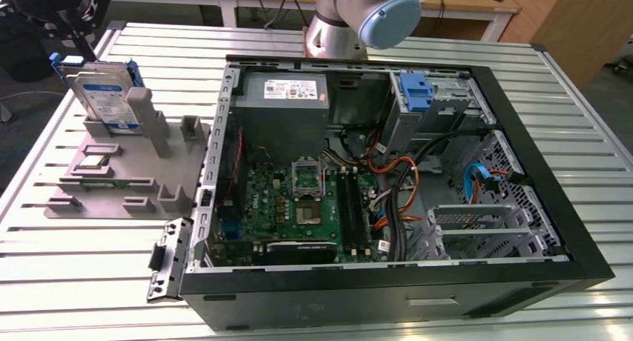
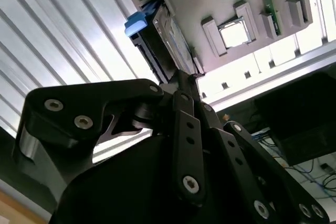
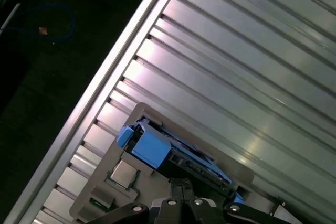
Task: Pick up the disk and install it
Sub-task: 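Pick up the disk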
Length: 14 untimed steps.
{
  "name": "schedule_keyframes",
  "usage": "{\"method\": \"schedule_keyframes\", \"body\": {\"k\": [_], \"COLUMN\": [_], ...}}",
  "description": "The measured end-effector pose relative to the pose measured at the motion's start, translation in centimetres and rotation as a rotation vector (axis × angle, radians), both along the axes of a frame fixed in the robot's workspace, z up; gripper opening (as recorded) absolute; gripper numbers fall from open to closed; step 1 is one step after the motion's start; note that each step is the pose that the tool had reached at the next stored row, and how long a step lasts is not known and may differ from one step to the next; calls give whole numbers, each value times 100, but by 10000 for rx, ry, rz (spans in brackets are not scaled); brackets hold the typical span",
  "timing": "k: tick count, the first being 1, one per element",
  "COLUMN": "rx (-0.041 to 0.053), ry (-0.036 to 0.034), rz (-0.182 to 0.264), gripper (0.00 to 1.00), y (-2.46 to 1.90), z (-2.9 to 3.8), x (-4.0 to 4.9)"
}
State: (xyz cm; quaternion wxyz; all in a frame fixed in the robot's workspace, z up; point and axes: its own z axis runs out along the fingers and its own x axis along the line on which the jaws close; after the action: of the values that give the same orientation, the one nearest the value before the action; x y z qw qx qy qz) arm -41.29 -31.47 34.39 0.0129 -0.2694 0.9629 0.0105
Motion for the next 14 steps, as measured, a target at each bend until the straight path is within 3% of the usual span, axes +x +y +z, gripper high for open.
{"method": "schedule_keyframes", "body": {"k": [12, 14], "rx": [-1, -1], "ry": [-1, -1], "rz": [2032, 2208], "gripper": [11, 11], "y": [0, 0], "z": [-1, -1], "x": [0, 0]}}
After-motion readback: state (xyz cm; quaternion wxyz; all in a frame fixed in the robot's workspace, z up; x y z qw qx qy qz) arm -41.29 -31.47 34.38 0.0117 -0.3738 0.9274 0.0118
